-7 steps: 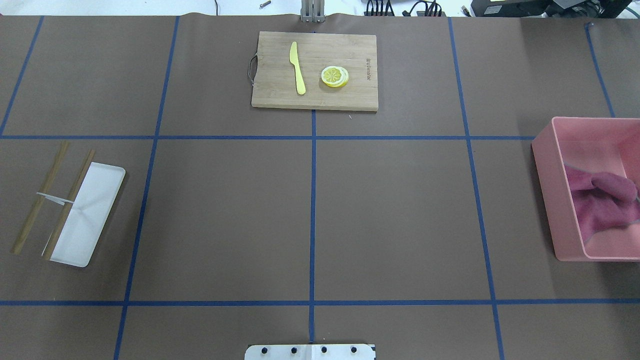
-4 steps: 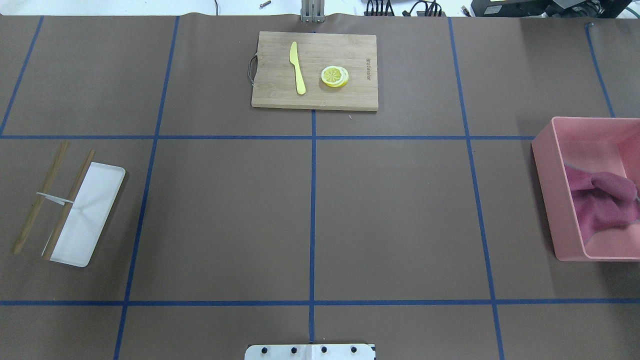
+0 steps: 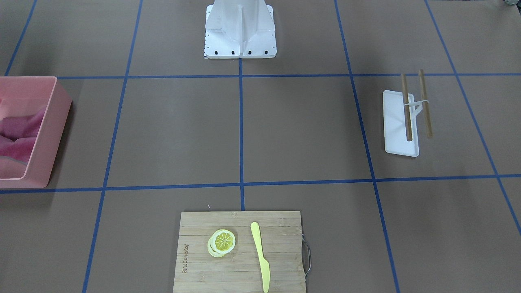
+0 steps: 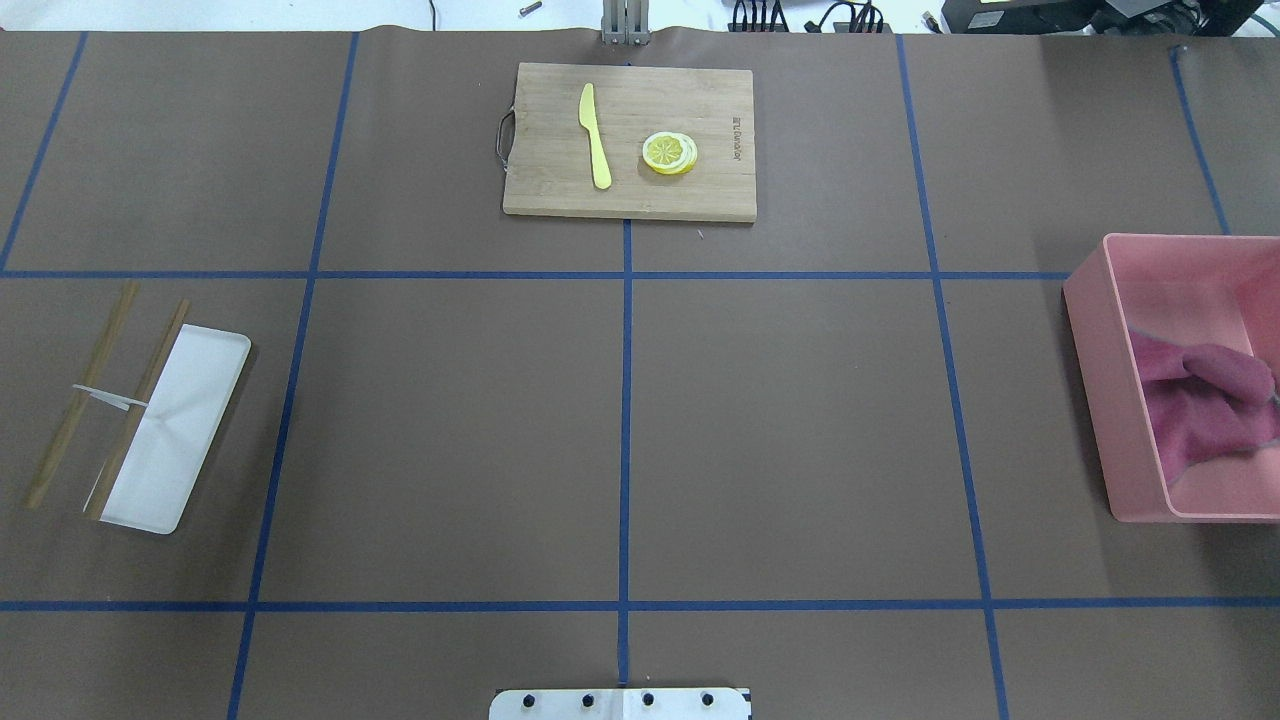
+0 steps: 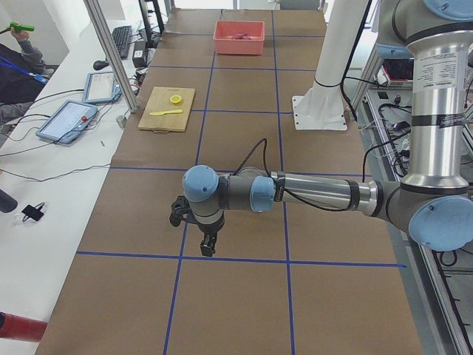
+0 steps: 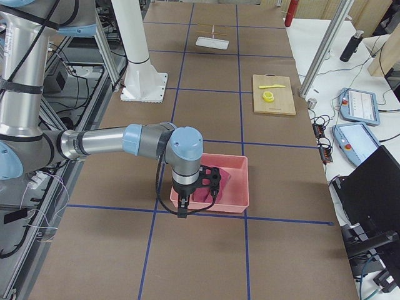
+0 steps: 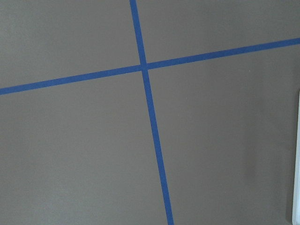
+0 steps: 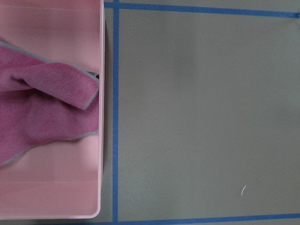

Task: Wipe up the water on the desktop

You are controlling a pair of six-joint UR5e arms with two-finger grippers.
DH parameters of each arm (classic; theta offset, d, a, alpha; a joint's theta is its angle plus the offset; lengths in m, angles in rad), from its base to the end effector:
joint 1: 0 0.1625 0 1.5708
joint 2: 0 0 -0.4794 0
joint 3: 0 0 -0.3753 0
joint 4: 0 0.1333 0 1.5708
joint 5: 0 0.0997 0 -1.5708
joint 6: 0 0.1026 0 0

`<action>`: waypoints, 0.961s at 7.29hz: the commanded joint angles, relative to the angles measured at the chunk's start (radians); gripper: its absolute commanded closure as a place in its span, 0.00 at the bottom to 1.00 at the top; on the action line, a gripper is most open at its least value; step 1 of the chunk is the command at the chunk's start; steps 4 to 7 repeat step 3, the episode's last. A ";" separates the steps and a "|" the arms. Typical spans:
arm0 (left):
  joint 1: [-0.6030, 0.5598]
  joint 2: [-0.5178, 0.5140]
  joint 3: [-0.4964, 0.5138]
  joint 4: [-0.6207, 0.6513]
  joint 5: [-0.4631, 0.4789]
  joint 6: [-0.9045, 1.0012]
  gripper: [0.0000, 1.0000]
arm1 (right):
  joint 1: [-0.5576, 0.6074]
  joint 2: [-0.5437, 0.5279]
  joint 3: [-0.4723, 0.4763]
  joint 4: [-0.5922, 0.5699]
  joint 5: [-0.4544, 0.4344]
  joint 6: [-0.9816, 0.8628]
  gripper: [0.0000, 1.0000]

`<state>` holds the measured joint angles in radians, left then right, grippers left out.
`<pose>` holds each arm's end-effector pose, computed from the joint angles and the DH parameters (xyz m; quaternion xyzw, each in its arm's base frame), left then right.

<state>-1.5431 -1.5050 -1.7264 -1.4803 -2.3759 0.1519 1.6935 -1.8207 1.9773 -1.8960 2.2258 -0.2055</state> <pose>-0.0471 -0.4434 0.6784 0.0240 0.3910 0.0824 0.9164 0.1115 -0.3256 0.6654 -0.0263 -0.3293 -0.0120 0.9438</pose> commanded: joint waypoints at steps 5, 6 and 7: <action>0.000 0.000 0.005 0.000 0.000 0.000 0.01 | 0.000 0.000 0.000 0.002 -0.002 0.000 0.00; 0.000 0.000 0.005 0.000 0.000 0.000 0.01 | 0.000 0.000 0.000 0.002 -0.002 0.000 0.00; 0.000 0.000 0.005 0.000 0.000 0.000 0.01 | 0.000 0.000 0.000 0.002 -0.002 0.000 0.00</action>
